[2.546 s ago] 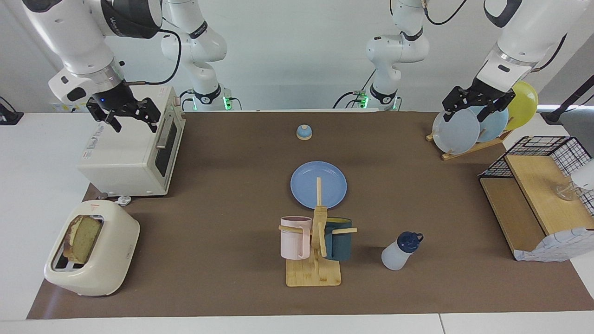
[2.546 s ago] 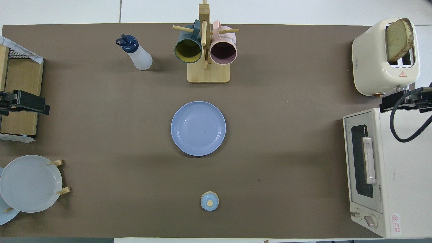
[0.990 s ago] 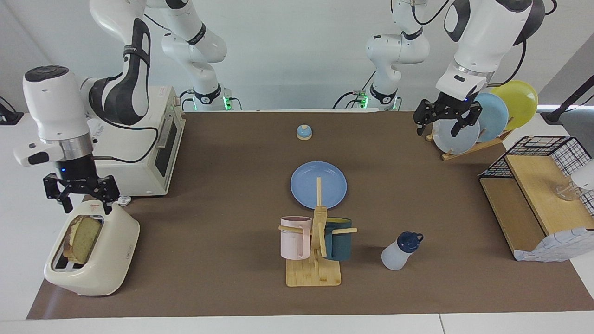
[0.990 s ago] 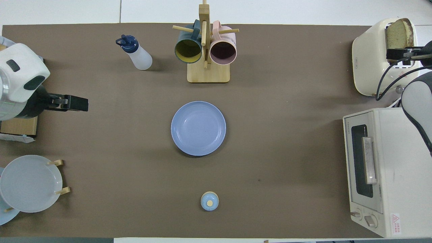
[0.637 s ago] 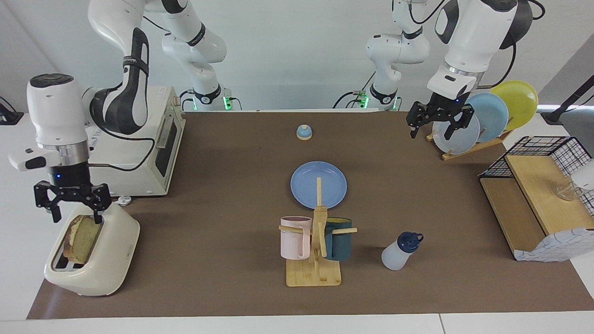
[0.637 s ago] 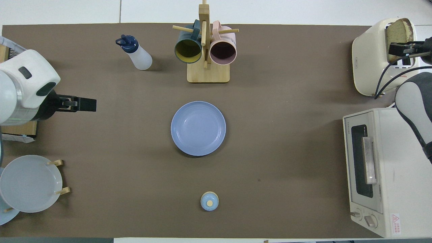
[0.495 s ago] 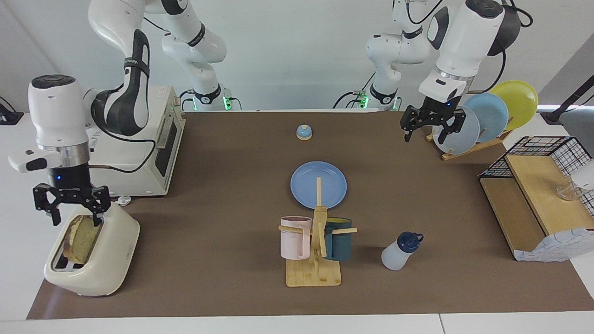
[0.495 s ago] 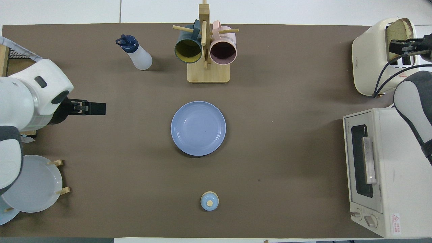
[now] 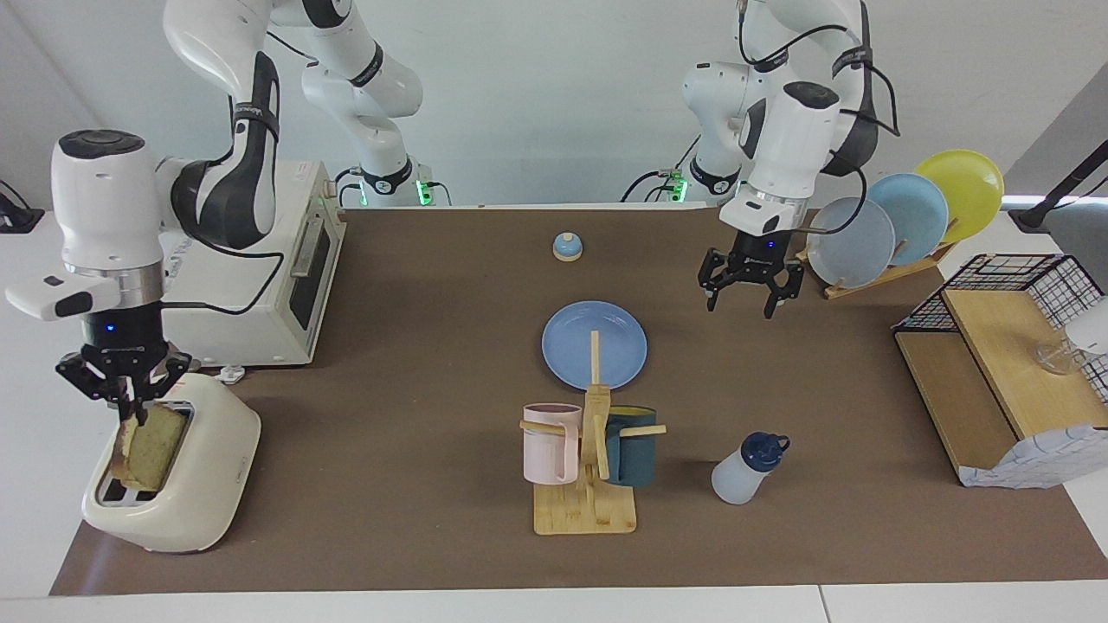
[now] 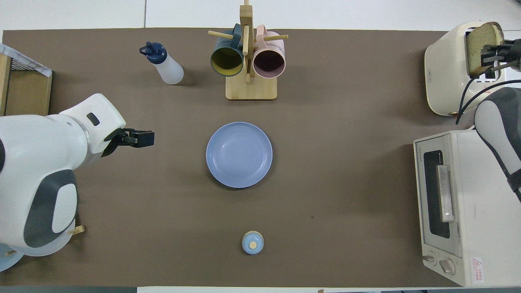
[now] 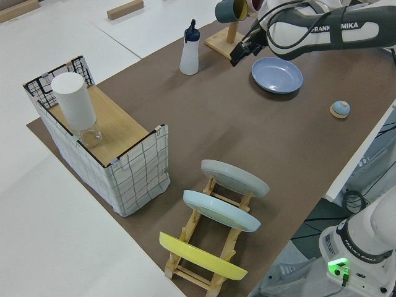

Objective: Put bread on plate and add seasoning
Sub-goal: 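Reach the right gripper to the toast while the left gripper approaches the bottle, then carry the toast onto the blue plate with the right gripper, then withdraw the right gripper while the left gripper grasps the blue-capped bottle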

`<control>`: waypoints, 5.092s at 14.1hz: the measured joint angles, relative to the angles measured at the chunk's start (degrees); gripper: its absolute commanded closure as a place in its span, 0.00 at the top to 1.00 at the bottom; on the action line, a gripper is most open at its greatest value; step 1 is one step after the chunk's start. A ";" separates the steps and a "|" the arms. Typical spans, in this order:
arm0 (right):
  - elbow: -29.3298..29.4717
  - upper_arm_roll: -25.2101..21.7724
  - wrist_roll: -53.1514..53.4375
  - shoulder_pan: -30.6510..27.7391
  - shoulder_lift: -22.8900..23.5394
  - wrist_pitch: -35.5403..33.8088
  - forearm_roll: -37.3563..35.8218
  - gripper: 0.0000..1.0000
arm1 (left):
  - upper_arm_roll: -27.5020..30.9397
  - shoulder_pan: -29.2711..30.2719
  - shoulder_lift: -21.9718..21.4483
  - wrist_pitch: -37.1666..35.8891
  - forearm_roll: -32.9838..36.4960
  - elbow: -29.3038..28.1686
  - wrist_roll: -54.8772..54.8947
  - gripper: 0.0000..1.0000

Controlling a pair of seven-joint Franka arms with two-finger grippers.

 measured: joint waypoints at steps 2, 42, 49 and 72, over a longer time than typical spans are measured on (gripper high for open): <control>3.07 0.25 -0.06 0.81 -0.06 -5.30 -0.05 0.00 | -0.01 -1.04 3.70 8.01 0.00 -1.81 0.00 1.00; -23.07 1.57 60.98 50.24 -6.41 14.58 6.79 0.00 | 27.26 -24.13 42.19 40.99 -14.35 23.76 -2.38 1.00; -28.78 1.57 60.81 50.42 -8.35 17.88 6.79 0.09 | 27.26 -23.25 44.33 38.88 -16.01 27.28 -3.81 1.00; -25.00 0.88 58.15 45.86 -10.34 4.56 6.73 1.00 | 25.33 -21.03 46.66 37.56 -16.01 29.73 -6.47 0.00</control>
